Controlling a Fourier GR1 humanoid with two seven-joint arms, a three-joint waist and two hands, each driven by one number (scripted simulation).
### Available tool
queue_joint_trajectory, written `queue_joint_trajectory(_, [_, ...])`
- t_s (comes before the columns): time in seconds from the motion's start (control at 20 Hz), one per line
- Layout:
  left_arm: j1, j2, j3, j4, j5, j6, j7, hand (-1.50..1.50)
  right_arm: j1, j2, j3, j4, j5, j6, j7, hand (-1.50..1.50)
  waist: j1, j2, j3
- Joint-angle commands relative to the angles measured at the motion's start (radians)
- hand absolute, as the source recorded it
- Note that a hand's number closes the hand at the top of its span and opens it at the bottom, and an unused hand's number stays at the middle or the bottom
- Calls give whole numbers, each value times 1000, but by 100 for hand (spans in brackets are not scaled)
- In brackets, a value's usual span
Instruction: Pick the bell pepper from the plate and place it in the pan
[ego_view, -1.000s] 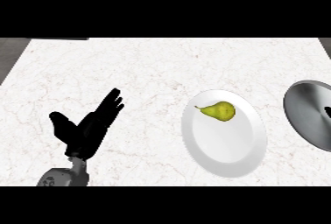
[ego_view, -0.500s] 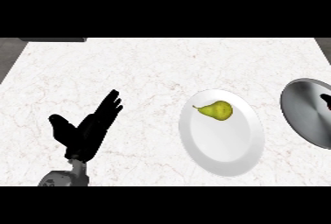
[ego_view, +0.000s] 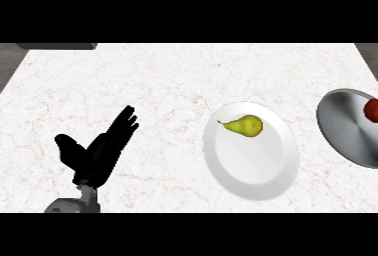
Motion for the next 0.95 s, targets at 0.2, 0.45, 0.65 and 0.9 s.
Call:
queue_joint_trajectory(0.2, [-45, -14, 11, 34, -26, 16, 15, 0, 201, -48, -27, 36, -99, 329, -185, -150, -13, -3, -1])
queue_joint_trajectory(0.45, [16, 12, 50, 35, -23, -35, -44, 0, 274, -54, 9, -47, -158, 383, -164, -150, -12, -6, -3])
queue_joint_trajectory(0.65, [58, -38, 8, -27, -48, 10, -26, 0, 400, 18, 40, -204, -193, 432, -149, -150, -20, -9, -5])
queue_joint_trajectory(0.9, [-26, -31, 59, 33, -19, -18, 13, 0, 466, 40, 75, -404, -260, 456, -22, -150, -23, -9, -6])
